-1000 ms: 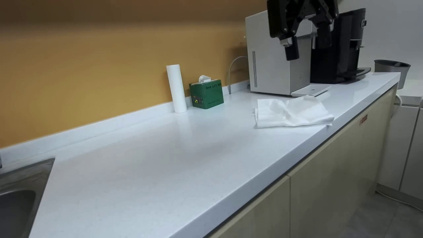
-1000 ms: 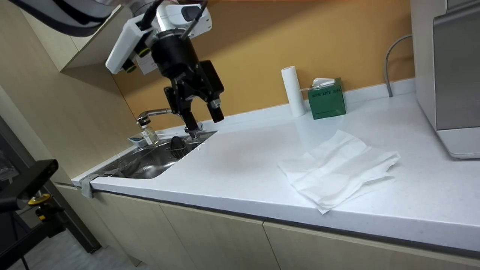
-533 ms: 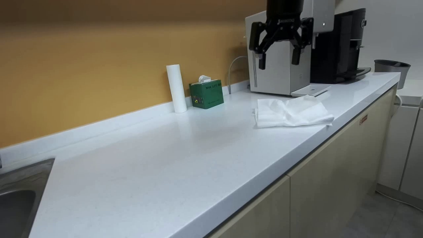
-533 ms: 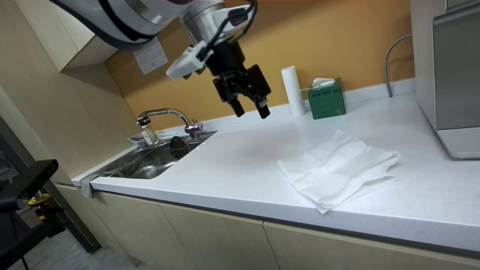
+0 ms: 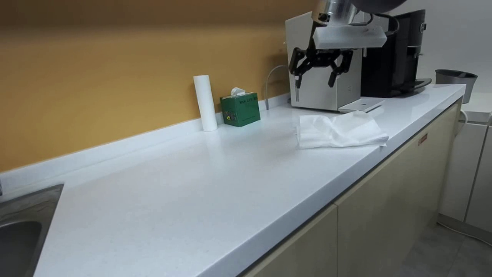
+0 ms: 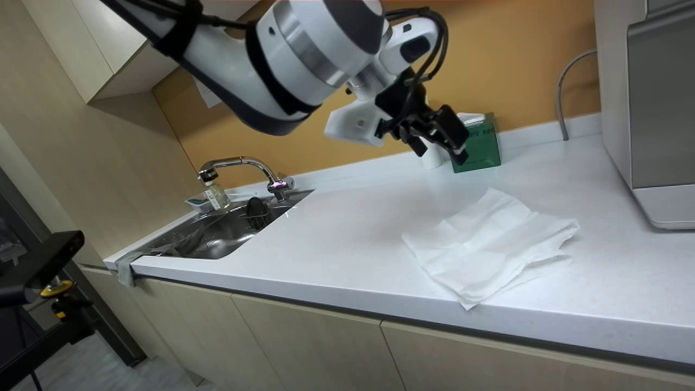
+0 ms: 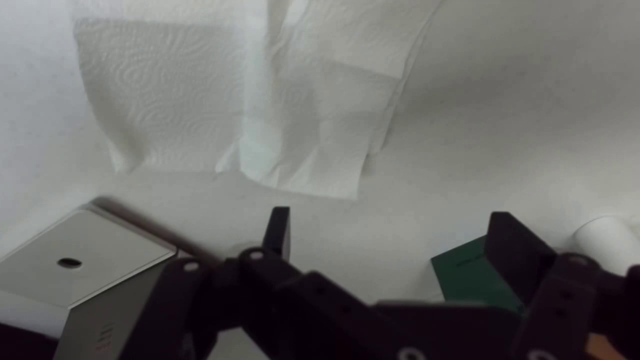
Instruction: Use the cloth to clean the surface
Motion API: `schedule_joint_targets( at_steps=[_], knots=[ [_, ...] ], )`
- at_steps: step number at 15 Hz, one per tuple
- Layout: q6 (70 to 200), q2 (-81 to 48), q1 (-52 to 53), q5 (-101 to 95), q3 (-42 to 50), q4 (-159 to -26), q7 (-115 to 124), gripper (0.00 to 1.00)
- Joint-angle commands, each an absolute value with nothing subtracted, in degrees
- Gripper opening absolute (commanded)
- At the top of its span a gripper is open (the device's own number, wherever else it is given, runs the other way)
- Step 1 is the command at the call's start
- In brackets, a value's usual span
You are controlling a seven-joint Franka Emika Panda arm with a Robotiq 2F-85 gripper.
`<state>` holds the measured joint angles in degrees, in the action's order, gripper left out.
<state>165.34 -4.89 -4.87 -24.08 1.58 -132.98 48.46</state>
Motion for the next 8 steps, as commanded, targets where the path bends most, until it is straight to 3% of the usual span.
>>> schedule_joint_targets(
  at_steps=[1, 4, 8],
  knots=[
    [164.38, -8.43, -3.32, -40.32, 7.64, -127.98, 61.65, 1.0],
    [161.06, -10.01, -2.67, -47.24, 9.33, -126.85, 68.11, 1.0],
    [155.82, -11.45, -2.24, -41.18, 6.82, -128.06, 65.8, 1.0]
  ],
)
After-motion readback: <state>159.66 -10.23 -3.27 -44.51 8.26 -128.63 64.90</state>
